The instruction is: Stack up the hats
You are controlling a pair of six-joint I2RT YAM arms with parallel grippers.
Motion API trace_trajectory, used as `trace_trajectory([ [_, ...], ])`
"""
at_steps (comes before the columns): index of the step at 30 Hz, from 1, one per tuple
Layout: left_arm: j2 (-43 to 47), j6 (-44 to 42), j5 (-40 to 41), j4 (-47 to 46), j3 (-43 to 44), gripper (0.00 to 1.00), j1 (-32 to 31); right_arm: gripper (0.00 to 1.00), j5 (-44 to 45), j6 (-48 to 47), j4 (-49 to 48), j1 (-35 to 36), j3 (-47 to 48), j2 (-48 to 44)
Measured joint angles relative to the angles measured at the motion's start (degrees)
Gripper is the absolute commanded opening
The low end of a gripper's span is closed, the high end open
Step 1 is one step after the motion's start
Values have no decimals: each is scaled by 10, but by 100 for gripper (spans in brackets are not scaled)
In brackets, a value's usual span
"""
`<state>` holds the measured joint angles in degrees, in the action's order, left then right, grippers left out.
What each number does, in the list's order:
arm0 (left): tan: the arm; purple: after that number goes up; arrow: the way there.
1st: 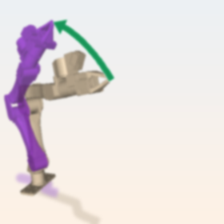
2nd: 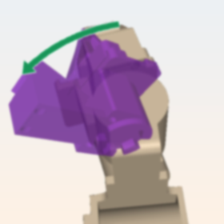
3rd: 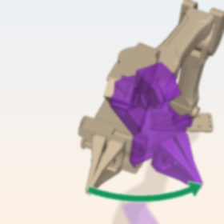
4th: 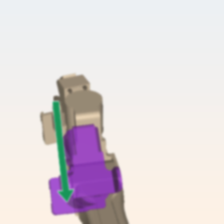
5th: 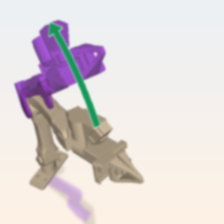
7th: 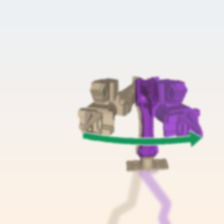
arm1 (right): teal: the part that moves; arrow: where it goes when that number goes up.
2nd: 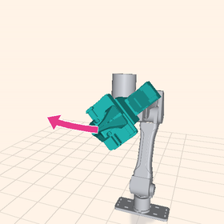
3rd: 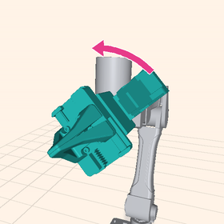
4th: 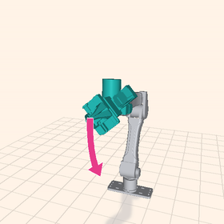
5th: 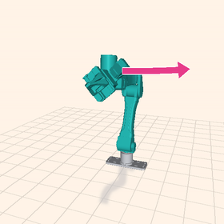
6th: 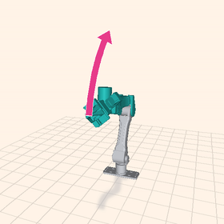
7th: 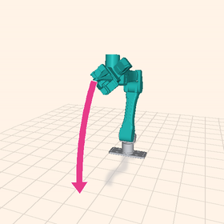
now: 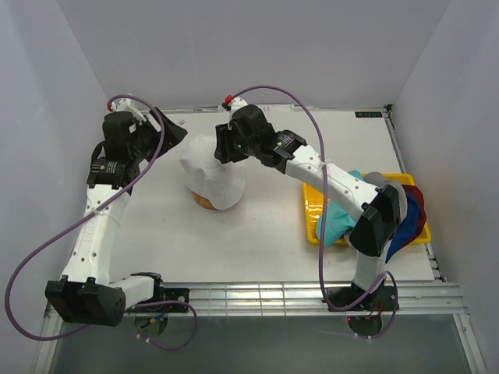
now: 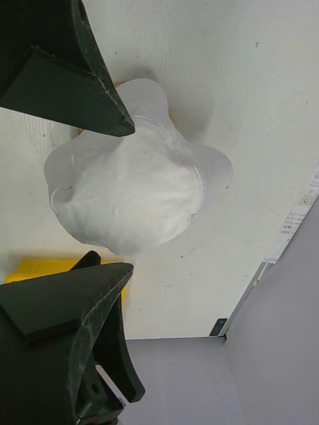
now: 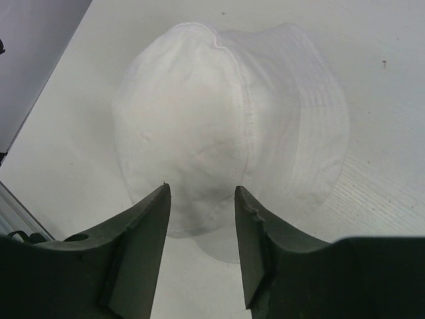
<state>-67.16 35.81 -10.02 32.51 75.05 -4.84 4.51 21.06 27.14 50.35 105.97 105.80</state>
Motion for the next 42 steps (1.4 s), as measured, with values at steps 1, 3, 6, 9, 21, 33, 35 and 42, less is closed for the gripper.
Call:
trace_trajectory([
  [1,-4,-1,-1,0,-2,86,0,46,1,-1,0,-3,-1,0],
  [3,-12,-4,-3,1,-4,86,0,45,0,-1,0,-10,-3,0],
  [6,-30,-7,-6,2,-8,85,0,44,-1,-1,0,-23,-7,0],
  [9,-42,-11,-9,5,-12,85,0,44,-10,-1,-2,-34,-9,1],
  [21,-79,-25,-13,5,-12,84,-5,45,-89,15,-50,-58,-38,9],
  [33,-114,-40,0,14,-12,84,-40,26,-112,40,-85,-68,-59,13],
  [35,-114,-43,4,15,-12,84,-42,22,-114,43,-94,-70,-64,13],
  [42,-118,-56,15,27,2,87,-47,18,-114,51,-106,-76,-74,13],
])
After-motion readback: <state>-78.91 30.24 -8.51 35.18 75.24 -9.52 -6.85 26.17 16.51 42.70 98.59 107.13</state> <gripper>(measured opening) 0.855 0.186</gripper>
